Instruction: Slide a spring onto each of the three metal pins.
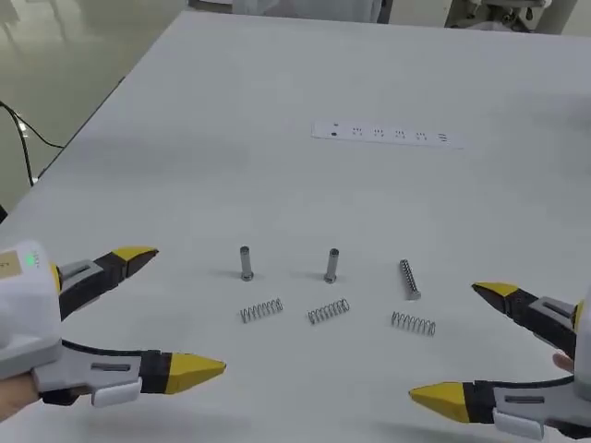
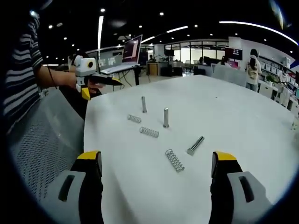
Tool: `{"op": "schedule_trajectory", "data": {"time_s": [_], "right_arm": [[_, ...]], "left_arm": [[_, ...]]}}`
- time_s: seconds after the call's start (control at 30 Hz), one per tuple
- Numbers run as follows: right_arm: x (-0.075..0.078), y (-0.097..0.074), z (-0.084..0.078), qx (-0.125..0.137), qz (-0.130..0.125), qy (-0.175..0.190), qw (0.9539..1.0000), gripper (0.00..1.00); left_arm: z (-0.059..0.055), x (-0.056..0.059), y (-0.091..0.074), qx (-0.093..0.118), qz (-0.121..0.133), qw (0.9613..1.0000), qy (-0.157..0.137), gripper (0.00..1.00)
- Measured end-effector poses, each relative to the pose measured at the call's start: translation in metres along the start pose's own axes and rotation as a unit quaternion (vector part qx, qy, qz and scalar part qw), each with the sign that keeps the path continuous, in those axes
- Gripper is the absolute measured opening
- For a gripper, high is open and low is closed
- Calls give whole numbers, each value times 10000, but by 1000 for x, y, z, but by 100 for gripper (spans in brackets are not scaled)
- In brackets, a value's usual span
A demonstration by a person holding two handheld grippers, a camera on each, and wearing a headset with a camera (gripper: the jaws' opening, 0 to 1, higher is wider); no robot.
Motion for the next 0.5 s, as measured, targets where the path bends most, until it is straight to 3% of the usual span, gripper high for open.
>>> {"op": "schedule_trajectory", "data": {"time_s": [0.5], "right_arm": [[-2, -1, -2, -64, 35, 3, 10000, 96]], "left_arm": [[-3, 0, -3, -37, 9, 10000, -1, 98]]}}
Point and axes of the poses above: the centre of the closed fingertips' face, and the gripper's own axes: y roughly forward along the fingers, x roughly to its right, z roughly out of its top, the point moved 3 cm from there along -y, roughly backward along the fingers, and after that the axes turned 2 degrees about z, right-handed, at the moved point
